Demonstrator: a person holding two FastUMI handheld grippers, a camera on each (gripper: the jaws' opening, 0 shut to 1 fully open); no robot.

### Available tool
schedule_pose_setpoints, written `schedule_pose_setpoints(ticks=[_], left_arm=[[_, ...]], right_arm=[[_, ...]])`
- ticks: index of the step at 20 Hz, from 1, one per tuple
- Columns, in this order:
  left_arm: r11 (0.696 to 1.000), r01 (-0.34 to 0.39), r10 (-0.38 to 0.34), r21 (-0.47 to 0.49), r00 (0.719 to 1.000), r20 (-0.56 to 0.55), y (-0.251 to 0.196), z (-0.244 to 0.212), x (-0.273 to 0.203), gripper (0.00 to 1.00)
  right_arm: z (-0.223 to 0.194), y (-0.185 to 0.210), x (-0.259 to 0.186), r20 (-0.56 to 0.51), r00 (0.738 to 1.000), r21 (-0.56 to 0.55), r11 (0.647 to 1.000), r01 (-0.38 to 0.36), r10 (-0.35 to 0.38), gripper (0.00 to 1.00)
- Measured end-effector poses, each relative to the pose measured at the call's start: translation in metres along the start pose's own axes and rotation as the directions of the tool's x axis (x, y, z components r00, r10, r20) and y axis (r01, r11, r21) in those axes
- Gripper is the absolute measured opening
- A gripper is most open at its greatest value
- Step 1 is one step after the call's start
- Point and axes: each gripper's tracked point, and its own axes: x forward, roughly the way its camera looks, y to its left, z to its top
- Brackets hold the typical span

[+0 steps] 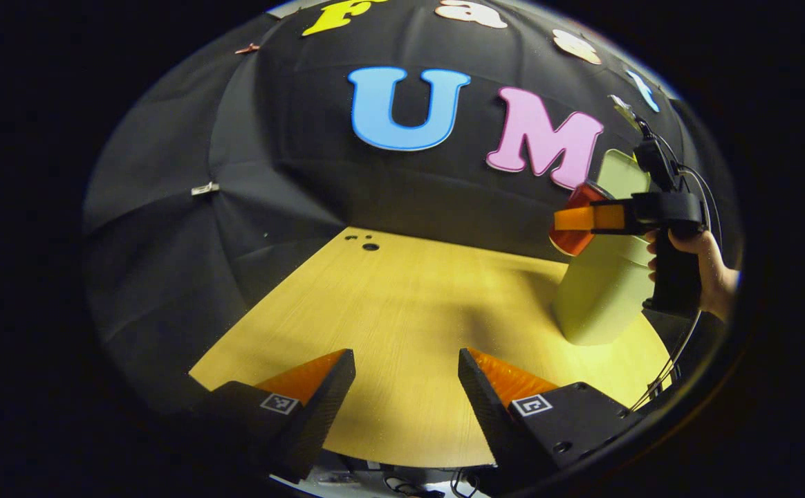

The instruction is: Press the lid of the desktop garbage bin to open it, pick up the crumpled paper on the desktop and throw it into the bin, then pick up the pop can on the desktop and drop it into the bin, and finally close the garbage bin lid.

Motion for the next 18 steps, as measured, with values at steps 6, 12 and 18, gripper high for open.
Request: schedule_pose_setpoints(ticks=[6, 12, 18], left_arm=[[0.994, 0.105, -0.105, 0.030, 0.994, 0.016, -0.019, 0.013, 0.009, 0.96], [0.987, 0.143, -0.144, 0.067, 0.989, 0.013, -0.031, 0.021, 0.014, 0.96], [0.989, 0.131, -0.133, 0.075, 0.991, 0.019, -0.047, 0.032, 0.018, 0.96]], right_arm=[[0.052, -0.048, -0.038, 0.096, 0.989, 0.022, 0.994, 0.110, -0.111, 0.82], [0.078, -0.115, -0.065, 0.141, 0.960, 0.061, 0.970, 0.235, -0.241, 0.82], [0.080, -0.175, -0.066, 0.125, 0.941, 0.109, 0.947, 0.303, -0.315, 0.82]])
